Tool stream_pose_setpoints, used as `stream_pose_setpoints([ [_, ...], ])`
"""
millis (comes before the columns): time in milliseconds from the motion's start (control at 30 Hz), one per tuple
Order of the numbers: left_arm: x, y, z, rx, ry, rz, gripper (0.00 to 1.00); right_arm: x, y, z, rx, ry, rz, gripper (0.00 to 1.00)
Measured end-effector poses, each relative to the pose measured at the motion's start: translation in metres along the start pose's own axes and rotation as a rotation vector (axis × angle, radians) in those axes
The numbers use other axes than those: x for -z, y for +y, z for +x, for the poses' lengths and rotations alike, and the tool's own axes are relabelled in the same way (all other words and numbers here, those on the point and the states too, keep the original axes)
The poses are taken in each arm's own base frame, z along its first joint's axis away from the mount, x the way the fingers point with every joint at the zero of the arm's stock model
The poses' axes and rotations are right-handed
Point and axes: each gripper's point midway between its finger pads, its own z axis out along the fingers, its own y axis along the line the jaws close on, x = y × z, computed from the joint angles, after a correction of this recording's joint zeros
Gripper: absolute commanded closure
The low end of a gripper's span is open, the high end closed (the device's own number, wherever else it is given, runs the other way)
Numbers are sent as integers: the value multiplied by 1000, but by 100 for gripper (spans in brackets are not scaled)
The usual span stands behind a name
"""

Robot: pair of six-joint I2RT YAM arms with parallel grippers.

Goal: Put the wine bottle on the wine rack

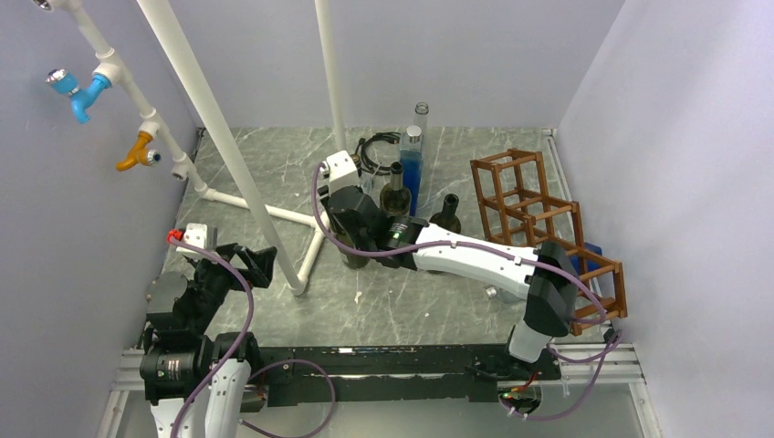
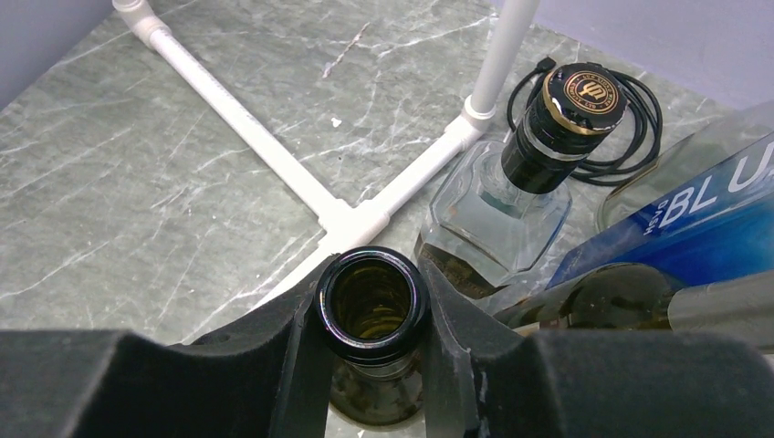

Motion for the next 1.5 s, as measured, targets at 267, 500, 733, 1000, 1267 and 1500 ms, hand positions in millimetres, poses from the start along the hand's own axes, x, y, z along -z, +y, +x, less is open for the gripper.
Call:
stream_pose_setpoints([
  [267, 0, 0, 0, 0, -1, -2, 5, 0, 0, 0, -2, 1, 0, 40],
  [500, -2, 1, 1, 3, 9, -1, 5, 9, -5, -3, 8, 10, -3, 25],
  [733, -3, 3, 2, 6, 12, -9, 5, 39, -16, -26, -20, -6, -38, 18],
  [1000, -4, 3, 4, 10, 21, -9, 5, 128, -71, -75, -117, -137, -71, 12],
  [1267, -4, 5, 3, 12, 18, -22, 5, 204, -154, -72, -204, -226, 56, 10],
  [1500, -4, 6, 3, 12, 17, -23, 6, 198, -169, -30, -180, -154, 143, 16],
])
